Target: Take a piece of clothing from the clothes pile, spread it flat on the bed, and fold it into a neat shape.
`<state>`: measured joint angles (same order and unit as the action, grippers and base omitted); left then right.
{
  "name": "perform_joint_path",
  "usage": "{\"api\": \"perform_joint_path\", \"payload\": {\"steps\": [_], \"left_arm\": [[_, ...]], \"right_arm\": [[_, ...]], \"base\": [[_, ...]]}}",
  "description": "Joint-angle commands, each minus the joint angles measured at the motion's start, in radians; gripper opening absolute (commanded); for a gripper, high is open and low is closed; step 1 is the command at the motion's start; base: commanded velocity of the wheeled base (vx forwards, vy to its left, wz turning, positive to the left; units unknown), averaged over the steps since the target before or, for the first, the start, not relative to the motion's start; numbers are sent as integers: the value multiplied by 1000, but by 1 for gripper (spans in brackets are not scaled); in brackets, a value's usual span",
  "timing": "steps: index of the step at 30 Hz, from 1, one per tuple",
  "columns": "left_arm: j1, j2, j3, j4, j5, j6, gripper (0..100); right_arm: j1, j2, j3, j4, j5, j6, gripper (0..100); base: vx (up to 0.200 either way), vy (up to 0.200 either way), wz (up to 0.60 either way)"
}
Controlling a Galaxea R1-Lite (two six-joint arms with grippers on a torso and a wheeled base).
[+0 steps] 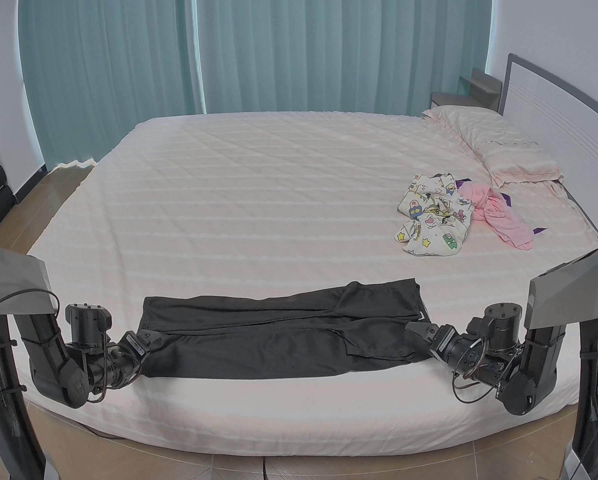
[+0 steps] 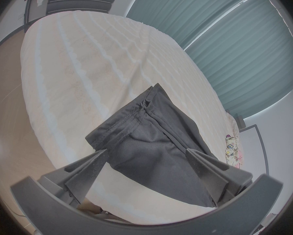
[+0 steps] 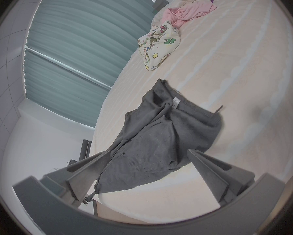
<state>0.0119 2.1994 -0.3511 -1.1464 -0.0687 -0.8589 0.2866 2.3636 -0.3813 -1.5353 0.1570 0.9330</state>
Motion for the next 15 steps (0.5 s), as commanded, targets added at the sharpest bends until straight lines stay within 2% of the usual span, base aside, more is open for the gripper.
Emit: {"api": "perform_joint_path", "payload": {"steps": [1,6,15], "left_arm": [[-7,53,21,-35,1,-2,100],[-7,69,41,-93,1,-3,100],[-6,72,38,-101,1,-5,100]], "right_arm": [[36,36,-34,0,-17,21,100],[54,83,-76,4,-31,20,100],[52,115,-136,40,-63,0,100]], "base": [[0,0,0],[0,0,0],[0,0,0]]}}
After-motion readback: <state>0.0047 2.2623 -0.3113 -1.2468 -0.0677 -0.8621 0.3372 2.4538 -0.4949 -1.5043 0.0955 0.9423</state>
